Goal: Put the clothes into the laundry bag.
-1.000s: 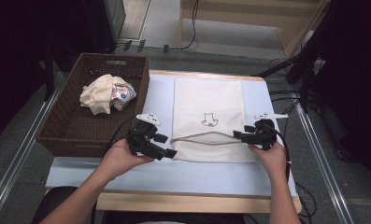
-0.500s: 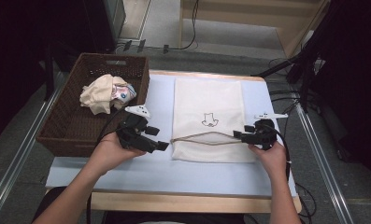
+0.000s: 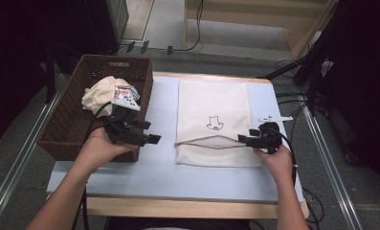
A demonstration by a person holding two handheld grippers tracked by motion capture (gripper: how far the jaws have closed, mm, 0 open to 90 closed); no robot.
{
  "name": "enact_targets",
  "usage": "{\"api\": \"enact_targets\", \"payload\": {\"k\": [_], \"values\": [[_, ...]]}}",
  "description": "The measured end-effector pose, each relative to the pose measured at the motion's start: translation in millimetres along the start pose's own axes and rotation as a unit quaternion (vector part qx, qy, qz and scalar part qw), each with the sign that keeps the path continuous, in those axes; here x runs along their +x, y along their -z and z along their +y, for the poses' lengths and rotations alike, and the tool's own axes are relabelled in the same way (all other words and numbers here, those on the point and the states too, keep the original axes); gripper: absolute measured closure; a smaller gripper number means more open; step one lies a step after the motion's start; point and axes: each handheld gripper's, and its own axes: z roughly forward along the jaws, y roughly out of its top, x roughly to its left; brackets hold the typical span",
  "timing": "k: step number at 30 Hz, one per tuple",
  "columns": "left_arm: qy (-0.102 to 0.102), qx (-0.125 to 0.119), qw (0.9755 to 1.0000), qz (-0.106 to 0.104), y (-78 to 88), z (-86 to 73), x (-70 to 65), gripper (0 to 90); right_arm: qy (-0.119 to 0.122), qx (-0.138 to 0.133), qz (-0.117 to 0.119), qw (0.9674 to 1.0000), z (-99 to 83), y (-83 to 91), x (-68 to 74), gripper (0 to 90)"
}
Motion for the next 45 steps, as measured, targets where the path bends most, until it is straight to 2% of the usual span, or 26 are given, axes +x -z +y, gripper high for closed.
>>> {"api": "enact_targets", "payload": {"k": [8,11,13,19,20,21,22,25,26,27,30,34,35,36,37,39,43,45], "values": [[0.007,-0.003,0.9998,0.016,7.5,0.7,10.5,29.9,0.011,0.002,0.003,0.9999,0.9,-1.8,3.1,38.0],[0.009,-0.010,0.9998,0.017,11.4,3.1,20.4,29.8,0.017,0.000,0.002,0.9999,1.9,-1.5,4.4,37.9],[0.010,-0.012,0.9996,0.025,13.2,6.0,26.3,29.8,0.016,-0.001,0.004,0.9999,2.6,-1.5,4.9,37.8],[0.015,-0.020,0.9992,0.032,16.8,10.5,38.4,29.8,0.015,-0.001,0.007,0.9999,5.0,-1.7,6.2,37.8],[0.014,-0.022,0.9988,0.042,19.0,12.3,45.7,29.8,0.019,-0.002,0.007,0.9998,5.3,-2.2,6.0,37.8],[0.014,-0.022,0.9988,0.042,19.0,12.3,45.7,29.8,0.019,-0.002,0.006,0.9998,5.5,-2.5,6.6,37.8],[0.020,-0.025,0.9985,0.044,20.1,12.9,53.7,29.8,0.021,-0.002,0.009,0.9997,5.7,-2.7,6.9,37.7],[0.024,-0.019,0.9982,0.053,20.7,13.7,60.1,29.8,0.024,-0.003,0.012,0.9996,5.9,-2.7,7.9,37.5],[0.016,-0.012,0.9975,0.068,22.7,15.3,66.0,29.8,0.026,-0.003,0.014,0.9996,6.4,-2.6,9.3,37.4],[0.013,-0.014,0.9972,0.073,23.7,15.8,68.7,29.8,0.027,-0.004,0.014,0.9995,6.5,-2.6,9.4,37.3],[0.016,-0.017,0.9968,0.077,28.2,17.5,78.4,29.6,0.026,-0.002,0.015,0.9996,6.5,-2.3,10.3,37.4],[0.035,-0.022,0.9959,0.080,31.9,19.1,95.6,29.2,0.030,-0.001,0.016,0.9994,6.4,-3.1,10.9,37.3],[0.035,-0.022,0.9959,0.080,31.9,19.1,95.6,29.2,0.030,-0.001,0.016,0.9994,6.4,-3.1,10.9,37.3],[0.044,-0.025,0.9951,0.085,31.9,18.7,104.6,29.1,0.032,-0.002,0.019,0.9993,6.6,-3.1,11.2,37.1],[0.049,-0.025,0.9949,0.084,31.5,18.5,108.1,29.1,0.032,-0.002,0.022,0.9992,6.7,-3.0,11.4,37.0],[0.054,-0.021,0.9945,0.087,30.4,18.7,114.0,29.0,0.033,-0.003,0.024,0.9992,6.9,-2.7,11.3,36.8],[0.051,-0.013,0.9933,0.103,29.6,22.7,124.2,28.8,0.031,-0.001,0.025,0.9992,6.9,-3.3,10.6,36.6],[0.054,-0.013,0.9932,0.102,29.7,23.3,127.4,28.0,0.031,0.002,0.025,0.9992,6.6,-3.8,11.3,36.6]]}}
